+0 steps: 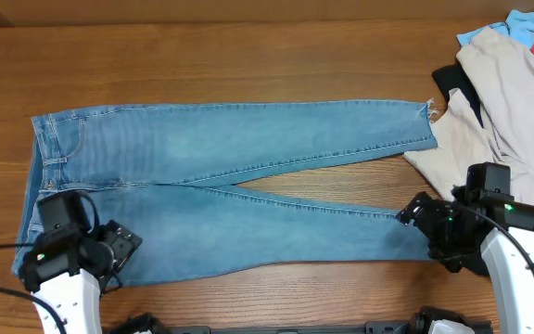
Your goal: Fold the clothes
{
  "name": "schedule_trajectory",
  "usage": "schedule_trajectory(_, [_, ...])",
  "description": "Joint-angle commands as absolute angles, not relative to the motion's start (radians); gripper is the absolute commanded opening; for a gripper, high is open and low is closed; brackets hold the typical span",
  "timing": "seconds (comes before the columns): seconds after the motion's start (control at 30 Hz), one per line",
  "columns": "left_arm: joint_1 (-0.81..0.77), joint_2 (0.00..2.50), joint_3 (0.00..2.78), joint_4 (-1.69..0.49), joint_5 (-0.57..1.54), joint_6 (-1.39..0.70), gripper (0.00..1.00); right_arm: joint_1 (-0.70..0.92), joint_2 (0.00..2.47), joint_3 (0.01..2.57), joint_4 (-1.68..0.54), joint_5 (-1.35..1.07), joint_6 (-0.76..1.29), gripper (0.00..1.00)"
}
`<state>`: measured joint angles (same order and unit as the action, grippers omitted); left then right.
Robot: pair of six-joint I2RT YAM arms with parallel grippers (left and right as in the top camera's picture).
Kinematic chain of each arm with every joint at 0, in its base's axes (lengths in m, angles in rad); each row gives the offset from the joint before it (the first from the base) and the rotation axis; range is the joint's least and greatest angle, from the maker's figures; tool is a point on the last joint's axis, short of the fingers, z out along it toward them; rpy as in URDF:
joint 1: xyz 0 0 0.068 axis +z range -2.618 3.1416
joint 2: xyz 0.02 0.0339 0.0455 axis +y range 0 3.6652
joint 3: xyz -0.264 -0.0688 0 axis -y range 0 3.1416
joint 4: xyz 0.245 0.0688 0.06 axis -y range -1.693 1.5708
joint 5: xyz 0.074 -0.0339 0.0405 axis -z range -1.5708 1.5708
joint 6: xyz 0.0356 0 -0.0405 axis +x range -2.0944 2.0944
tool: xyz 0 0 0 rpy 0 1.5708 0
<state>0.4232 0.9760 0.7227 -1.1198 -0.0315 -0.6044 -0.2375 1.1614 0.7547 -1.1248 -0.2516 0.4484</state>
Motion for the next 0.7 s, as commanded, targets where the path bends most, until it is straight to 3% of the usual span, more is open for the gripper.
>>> schedule_trajectory(0.0, [0.495, 0.973, 0.742, -1.125, -0.044, -0.627, 0.86, -0.235, 1.184, 0.715, -1.124, -0.27, 0.514, 1.0])
schedule_trajectory(0.47, [0.651, 1.036, 0.741, -1.095, -0.089, -0.634, 0.86, -0.235, 1.194, 0.55, -0.996, -0.361, 0.536, 1.0])
schedule_trajectory(0.67, [0.685, 1.104, 0.74, -1.067, -0.137, -0.678, 0.87, -0.235, 1.193, 0.53, -0.877, -0.361, 0.537, 0.89])
